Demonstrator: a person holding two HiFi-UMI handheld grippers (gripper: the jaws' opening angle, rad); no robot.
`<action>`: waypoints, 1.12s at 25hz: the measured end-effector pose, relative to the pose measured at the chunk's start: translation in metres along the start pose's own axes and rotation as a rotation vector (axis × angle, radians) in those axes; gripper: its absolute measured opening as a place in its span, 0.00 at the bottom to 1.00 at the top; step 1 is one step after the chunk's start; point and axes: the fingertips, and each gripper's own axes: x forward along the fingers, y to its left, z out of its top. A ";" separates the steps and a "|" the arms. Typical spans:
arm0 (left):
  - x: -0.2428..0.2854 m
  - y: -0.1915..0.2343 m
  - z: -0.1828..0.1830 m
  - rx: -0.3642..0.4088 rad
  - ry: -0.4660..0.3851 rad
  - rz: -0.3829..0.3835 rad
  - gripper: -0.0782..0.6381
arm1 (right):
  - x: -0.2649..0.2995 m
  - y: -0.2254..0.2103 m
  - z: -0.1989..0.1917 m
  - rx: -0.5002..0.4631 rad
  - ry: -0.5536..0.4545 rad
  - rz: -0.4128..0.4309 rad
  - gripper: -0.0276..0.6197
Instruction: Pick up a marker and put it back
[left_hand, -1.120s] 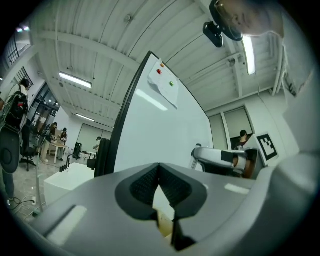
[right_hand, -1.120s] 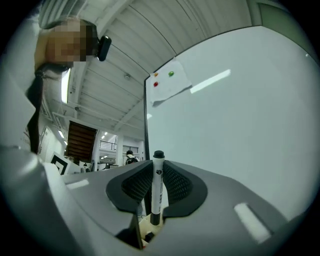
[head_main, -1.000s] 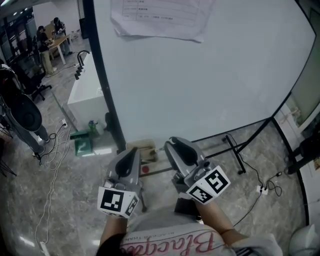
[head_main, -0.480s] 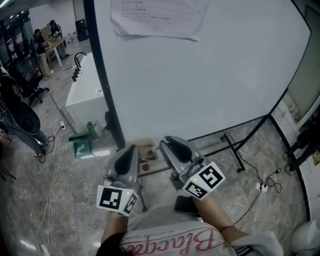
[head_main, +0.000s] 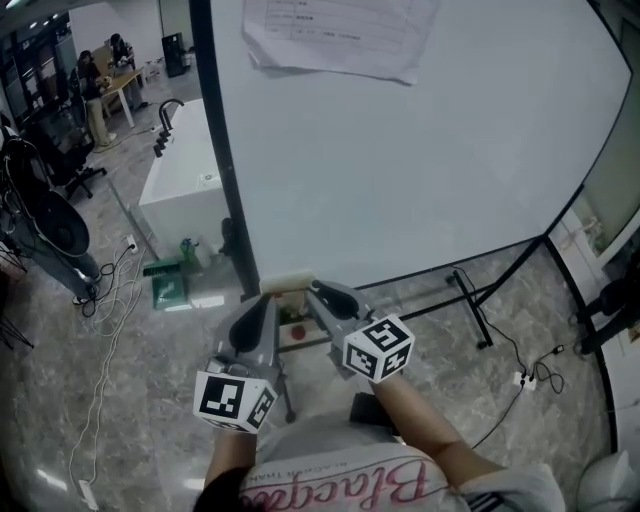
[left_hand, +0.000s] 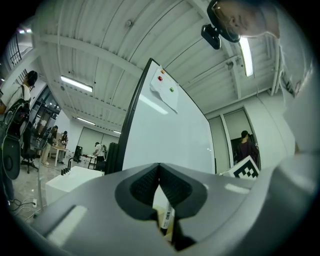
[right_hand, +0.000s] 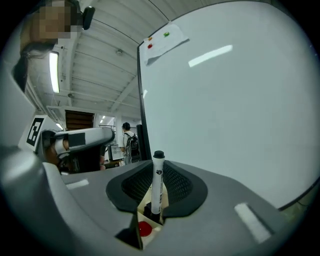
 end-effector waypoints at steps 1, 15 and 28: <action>-0.001 0.001 0.000 -0.002 0.001 0.003 0.11 | 0.003 -0.002 -0.006 0.023 0.024 -0.009 0.15; -0.008 0.012 -0.001 -0.021 -0.006 0.048 0.11 | 0.013 -0.035 -0.035 -0.007 0.171 -0.120 0.17; -0.013 0.016 -0.002 -0.013 0.009 0.055 0.11 | -0.014 -0.053 -0.013 -0.027 0.106 -0.216 0.29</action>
